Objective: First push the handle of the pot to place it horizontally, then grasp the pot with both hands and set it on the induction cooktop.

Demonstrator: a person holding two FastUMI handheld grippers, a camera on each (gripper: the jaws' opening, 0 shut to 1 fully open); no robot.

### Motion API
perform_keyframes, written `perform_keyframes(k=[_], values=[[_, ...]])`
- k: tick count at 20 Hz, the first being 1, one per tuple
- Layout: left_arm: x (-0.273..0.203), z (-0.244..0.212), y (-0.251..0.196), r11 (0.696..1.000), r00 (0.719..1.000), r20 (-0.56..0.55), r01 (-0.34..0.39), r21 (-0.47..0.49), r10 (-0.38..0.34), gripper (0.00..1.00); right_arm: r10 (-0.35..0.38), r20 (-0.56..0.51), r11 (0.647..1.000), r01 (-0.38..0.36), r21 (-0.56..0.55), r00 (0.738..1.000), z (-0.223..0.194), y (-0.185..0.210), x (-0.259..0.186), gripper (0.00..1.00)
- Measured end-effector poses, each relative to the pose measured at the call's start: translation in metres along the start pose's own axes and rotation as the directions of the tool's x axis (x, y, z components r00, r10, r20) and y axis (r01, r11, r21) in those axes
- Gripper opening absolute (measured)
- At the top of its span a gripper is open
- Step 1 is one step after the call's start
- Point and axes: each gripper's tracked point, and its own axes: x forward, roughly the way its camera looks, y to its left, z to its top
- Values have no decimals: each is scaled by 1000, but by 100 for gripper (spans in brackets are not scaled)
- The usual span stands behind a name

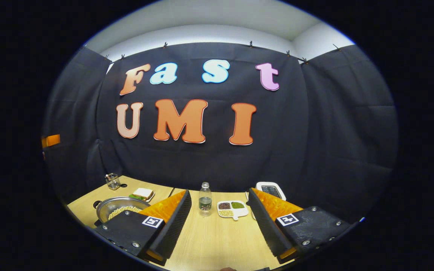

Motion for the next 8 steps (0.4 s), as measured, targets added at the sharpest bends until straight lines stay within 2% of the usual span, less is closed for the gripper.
perform_keyframes(k=[2, 5, 8], values=[[-15, 16, 0, 1000, 1000, 18, 11, 2, -11, 98, -22, 27, 999, 22, 25, 999, 10, -21, -13, 94], [-28, 32, 11, 999, 998, 60, -21, 45, 18, 99, -95, 53, 995, 95, 12, 994, 5, -57, -27, 94], [-36, 40, 11, 998, 997, 72, -30, 58, 26, 99, -116, 64, 993, 114, 33, 991, 10, -76, -44, 94]])
